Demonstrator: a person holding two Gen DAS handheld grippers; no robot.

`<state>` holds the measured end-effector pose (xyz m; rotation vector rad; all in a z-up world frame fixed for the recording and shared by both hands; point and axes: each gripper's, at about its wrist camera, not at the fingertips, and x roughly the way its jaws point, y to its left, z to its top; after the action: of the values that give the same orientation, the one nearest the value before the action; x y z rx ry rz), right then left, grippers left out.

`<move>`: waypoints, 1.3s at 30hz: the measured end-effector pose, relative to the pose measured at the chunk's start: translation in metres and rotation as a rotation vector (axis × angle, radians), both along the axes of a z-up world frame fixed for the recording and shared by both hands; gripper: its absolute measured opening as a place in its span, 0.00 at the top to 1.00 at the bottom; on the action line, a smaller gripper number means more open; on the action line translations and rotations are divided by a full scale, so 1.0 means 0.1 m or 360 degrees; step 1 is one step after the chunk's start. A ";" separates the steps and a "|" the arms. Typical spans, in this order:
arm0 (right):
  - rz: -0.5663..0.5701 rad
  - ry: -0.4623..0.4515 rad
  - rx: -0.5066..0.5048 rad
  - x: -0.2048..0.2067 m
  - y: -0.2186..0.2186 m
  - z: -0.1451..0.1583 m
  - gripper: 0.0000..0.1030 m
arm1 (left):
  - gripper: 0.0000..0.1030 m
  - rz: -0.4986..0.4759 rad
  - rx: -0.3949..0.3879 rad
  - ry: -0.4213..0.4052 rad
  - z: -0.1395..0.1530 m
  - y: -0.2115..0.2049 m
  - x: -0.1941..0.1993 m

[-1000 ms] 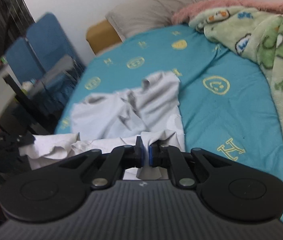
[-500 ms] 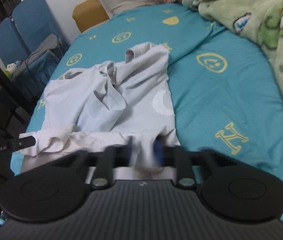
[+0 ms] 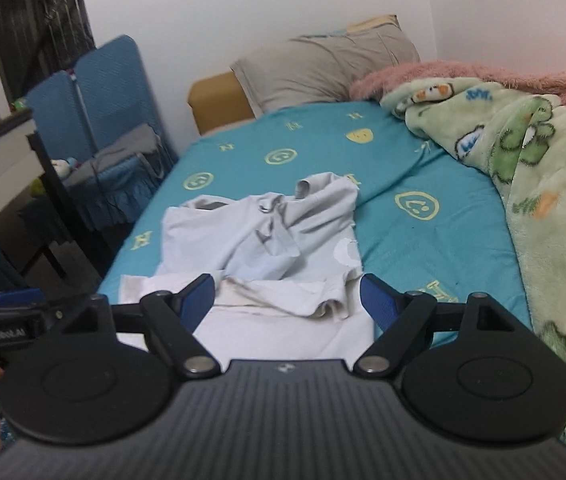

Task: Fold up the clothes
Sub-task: 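Release the folded end with the left tool and lift away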

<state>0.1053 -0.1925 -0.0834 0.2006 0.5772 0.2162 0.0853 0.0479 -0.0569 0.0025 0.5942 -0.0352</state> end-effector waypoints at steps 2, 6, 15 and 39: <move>0.0002 -0.0011 0.0002 -0.12 0.02 0.02 0.21 | 0.02 -0.0001 0.0025 -0.0054 0.02 -0.03 -0.15; -0.0001 -0.0026 0.0043 -0.31 0.02 0.03 0.21 | 0.01 -0.0031 0.0045 -0.0118 0.02 -0.07 -0.41; -0.0003 -0.0100 -0.0047 -0.51 0.12 0.10 0.21 | 0.00 -0.0024 -0.0009 -0.0205 0.09 -0.07 -0.68; -0.0016 -0.0168 -0.0104 -0.50 0.17 0.12 0.42 | 0.00 -0.0004 -0.0112 -0.0110 -0.01 0.09 -0.55</move>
<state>0.0553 -0.1757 -0.0712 0.1279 0.4776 0.1970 0.0307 0.0566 -0.0574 -0.0634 0.5235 -0.0580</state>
